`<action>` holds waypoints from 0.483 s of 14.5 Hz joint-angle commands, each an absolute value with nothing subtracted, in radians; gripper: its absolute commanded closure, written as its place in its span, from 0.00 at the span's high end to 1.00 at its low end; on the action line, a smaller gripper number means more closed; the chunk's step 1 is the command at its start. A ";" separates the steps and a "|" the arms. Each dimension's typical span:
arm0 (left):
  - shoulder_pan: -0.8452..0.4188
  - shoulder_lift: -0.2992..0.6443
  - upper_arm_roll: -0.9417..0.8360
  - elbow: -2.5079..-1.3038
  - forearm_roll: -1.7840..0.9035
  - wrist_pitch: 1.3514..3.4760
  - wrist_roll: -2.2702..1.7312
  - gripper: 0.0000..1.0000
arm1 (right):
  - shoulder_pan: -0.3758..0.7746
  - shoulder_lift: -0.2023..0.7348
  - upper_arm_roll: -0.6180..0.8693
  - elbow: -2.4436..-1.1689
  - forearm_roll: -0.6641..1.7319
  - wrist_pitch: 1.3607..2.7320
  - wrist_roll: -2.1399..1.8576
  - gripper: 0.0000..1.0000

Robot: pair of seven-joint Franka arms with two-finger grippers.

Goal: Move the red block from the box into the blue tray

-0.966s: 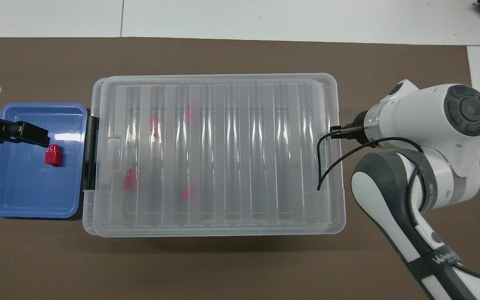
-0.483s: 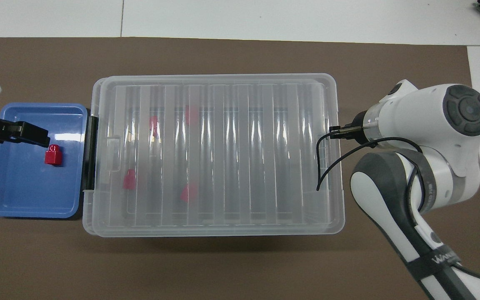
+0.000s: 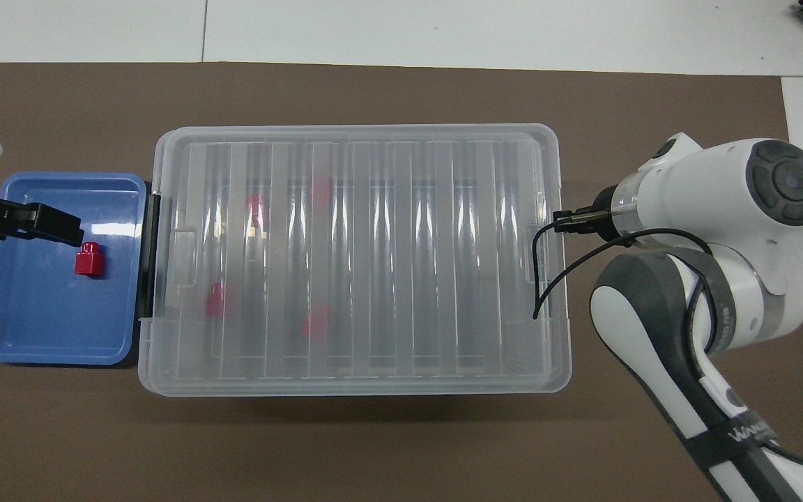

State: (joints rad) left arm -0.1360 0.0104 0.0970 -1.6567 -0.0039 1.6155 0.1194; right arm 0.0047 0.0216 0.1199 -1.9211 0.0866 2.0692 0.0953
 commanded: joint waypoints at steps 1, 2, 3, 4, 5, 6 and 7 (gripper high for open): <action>-0.137 -0.008 0.100 -1.671 0.000 1.615 0.115 1.00 | 0.000 -0.006 0.078 -1.869 0.072 1.979 0.084 1.00; -0.137 -0.009 0.100 -1.671 0.000 1.615 0.115 1.00 | 0.000 -0.006 0.065 -1.829 0.055 1.936 0.084 1.00; -0.137 -0.008 0.100 -1.671 0.000 1.615 0.115 1.00 | 0.000 -0.005 0.057 -1.792 0.039 1.895 0.084 1.00; -0.137 -0.009 0.100 -1.671 0.000 1.615 0.115 1.00 | 0.000 -0.006 0.052 -1.758 0.029 1.855 0.090 1.00; -0.137 -0.008 0.100 -1.671 0.000 1.615 0.115 1.00 | 0.000 -0.006 0.037 -1.731 0.020 1.817 0.095 1.00; -0.137 -0.008 0.100 -1.671 0.000 1.615 0.115 1.00 | 0.000 -0.006 0.022 -1.697 0.009 1.774 0.095 1.00; -0.137 -0.008 0.100 -1.671 0.000 1.615 0.115 1.00 | 0.000 -0.008 0.014 -1.666 -0.011 1.726 0.095 1.00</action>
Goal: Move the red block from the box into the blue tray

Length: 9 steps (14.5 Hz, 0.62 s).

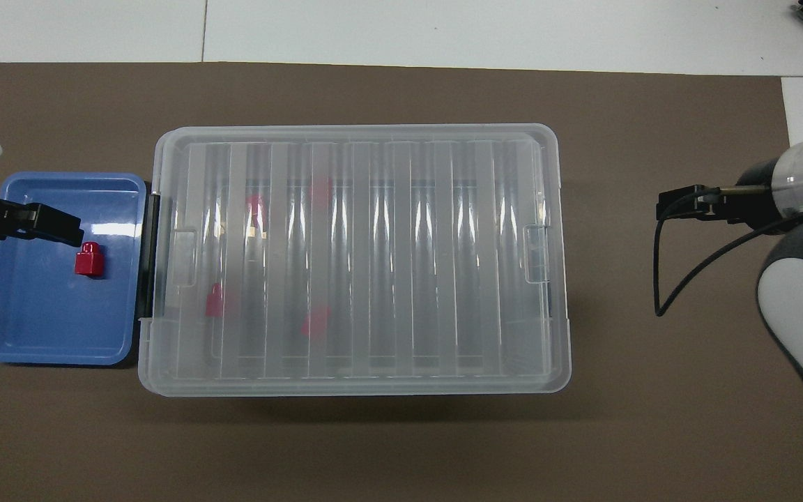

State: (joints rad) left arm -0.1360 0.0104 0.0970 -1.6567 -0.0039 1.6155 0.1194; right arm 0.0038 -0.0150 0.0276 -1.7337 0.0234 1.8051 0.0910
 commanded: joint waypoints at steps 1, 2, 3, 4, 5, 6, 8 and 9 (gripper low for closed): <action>-0.137 -0.008 0.100 -1.671 0.000 1.615 0.115 1.00 | 0.000 -0.009 0.000 -1.637 -0.026 1.677 0.095 1.00; -0.137 -0.009 0.100 -1.671 0.000 1.615 0.115 1.00 | 0.006 -0.009 -0.023 -1.602 -0.028 1.616 0.095 1.00; -0.137 -0.008 0.100 -1.671 0.000 1.615 0.115 1.00 | 0.038 -0.009 -0.061 -1.574 -0.026 1.556 0.095 1.00; -0.137 -0.008 0.100 -1.671 0.000 1.615 0.115 1.00 | 0.050 -0.009 -0.102 -1.548 -0.011 1.501 0.097 1.00; -0.137 -0.008 0.100 -1.671 0.000 1.615 0.115 1.00 | 0.051 -0.014 -0.115 -1.525 -0.008 1.462 0.095 1.00; -0.137 -0.008 0.100 -1.671 0.000 1.615 0.115 1.00 | 0.052 -0.008 -0.121 -1.516 -0.009 1.453 0.092 1.00; -0.137 -0.008 0.100 -1.671 0.000 1.615 0.115 1.00 | 0.107 -0.003 -0.165 -1.528 -0.009 1.471 0.092 1.00; -0.137 -0.008 0.100 -1.671 0.000 1.615 0.115 1.00 | 0.106 -0.008 -0.170 -1.542 -0.008 1.489 0.091 1.00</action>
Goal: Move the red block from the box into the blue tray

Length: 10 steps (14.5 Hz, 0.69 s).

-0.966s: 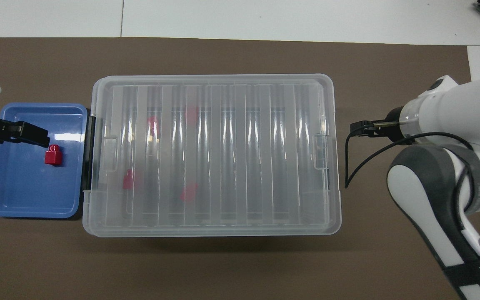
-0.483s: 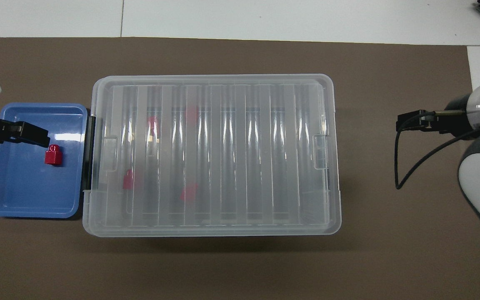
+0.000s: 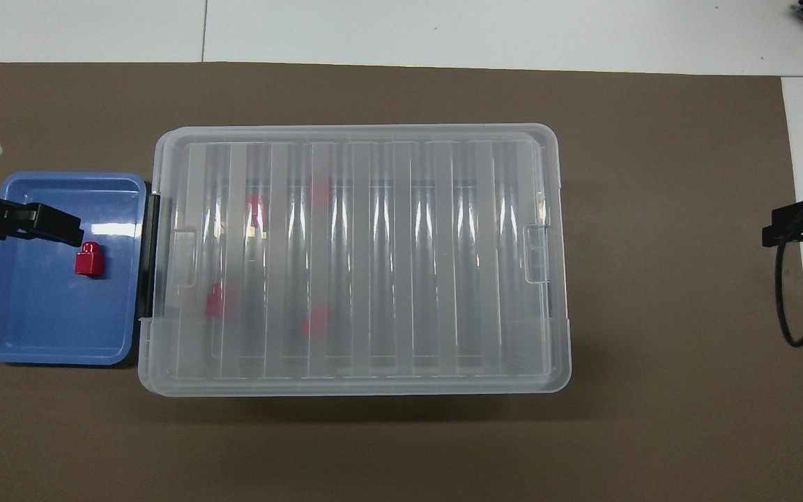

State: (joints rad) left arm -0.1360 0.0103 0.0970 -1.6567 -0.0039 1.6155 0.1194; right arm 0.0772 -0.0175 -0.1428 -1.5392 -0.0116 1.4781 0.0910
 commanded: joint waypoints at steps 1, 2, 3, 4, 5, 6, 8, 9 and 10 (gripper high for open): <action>-0.137 -0.009 0.100 -1.671 0.000 1.615 0.115 1.00 | 0.100 -0.009 -0.169 -1.543 -0.006 1.485 0.089 1.00; -0.137 -0.008 0.100 -1.671 0.000 1.615 0.115 1.00 | 0.097 -0.009 -0.169 -1.543 0.004 1.479 0.089 1.00; -0.137 -0.009 0.100 -1.671 0.000 1.615 0.115 1.00 | 0.092 -0.009 -0.169 -1.540 0.024 1.468 0.087 1.00; -0.137 -0.008 0.100 -1.671 0.000 1.615 0.115 1.00 | 0.091 -0.009 -0.169 -1.536 0.025 1.454 0.084 1.00; -0.137 -0.008 0.100 -1.671 0.000 1.615 0.115 1.00 | 0.091 -0.009 -0.166 -1.529 0.014 1.445 0.078 1.00; -0.137 -0.008 0.100 -1.671 0.000 1.615 0.115 1.00 | 0.091 -0.008 -0.166 -1.522 0.011 1.445 0.066 1.00; -0.137 -0.008 0.100 -1.671 0.000 1.615 0.115 1.00 | 0.091 -0.011 -0.161 -1.526 0.006 1.456 0.066 1.00; -0.137 -0.009 0.100 -1.671 0.000 1.615 0.115 1.00 | 0.092 -0.012 -0.143 -1.529 0.002 1.460 0.071 1.00; -0.137 -0.008 0.100 -1.671 0.000 1.615 0.115 1.00 | 0.091 -0.014 -0.131 -1.531 -0.011 1.472 0.072 1.00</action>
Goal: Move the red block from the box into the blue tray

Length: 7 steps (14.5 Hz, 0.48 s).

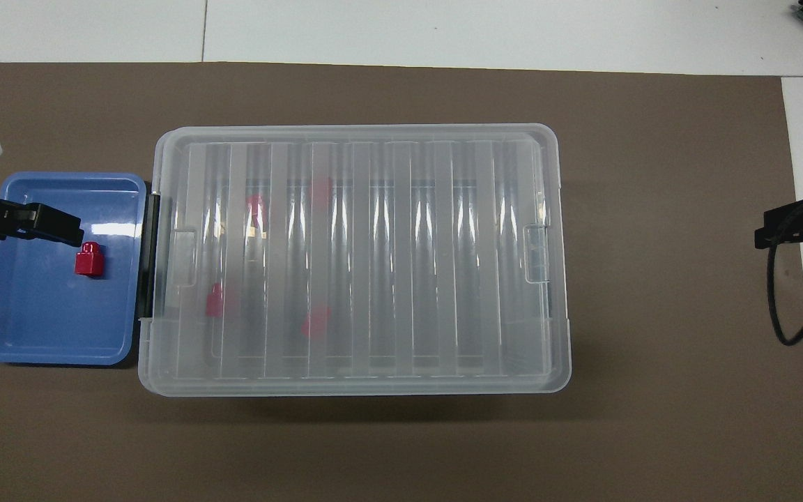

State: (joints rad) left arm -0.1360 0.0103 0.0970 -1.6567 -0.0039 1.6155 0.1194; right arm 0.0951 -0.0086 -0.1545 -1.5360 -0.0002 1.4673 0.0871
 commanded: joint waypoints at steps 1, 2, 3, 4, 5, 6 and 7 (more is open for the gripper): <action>-0.137 -0.008 0.100 -1.671 0.000 1.615 0.115 1.00 | 0.092 -0.015 -0.129 -1.537 -0.014 1.491 0.071 1.00; -0.137 -0.009 0.100 -1.671 0.000 1.615 0.115 1.00 | 0.092 -0.015 -0.129 -1.537 -0.014 1.493 0.071 1.00; -0.137 -0.009 0.100 -1.671 0.000 1.615 0.115 1.00 | 0.092 -0.015 -0.127 -1.536 -0.014 1.491 0.071 1.00; -0.137 -0.008 0.100 -1.671 0.000 1.615 0.115 1.00 | 0.091 -0.015 -0.127 -1.534 -0.011 1.491 0.068 1.00; -0.137 -0.008 0.100 -1.671 0.000 1.615 0.115 1.00 | 0.091 -0.015 -0.130 -1.535 -0.002 1.488 0.071 1.00; -0.137 -0.009 0.100 -1.671 0.000 1.615 0.115 1.00 | 0.091 -0.015 -0.130 -1.536 0.000 1.489 0.074 1.00; -0.137 -0.008 0.100 -1.671 0.000 1.615 0.115 1.00 | 0.091 -0.015 -0.130 -1.536 0.000 1.491 0.074 1.00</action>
State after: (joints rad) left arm -0.1360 0.0103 0.0970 -1.6567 -0.0039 1.6155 0.1194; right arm 0.0984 -0.0087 -0.1327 -1.5346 -0.0030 1.4805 0.0871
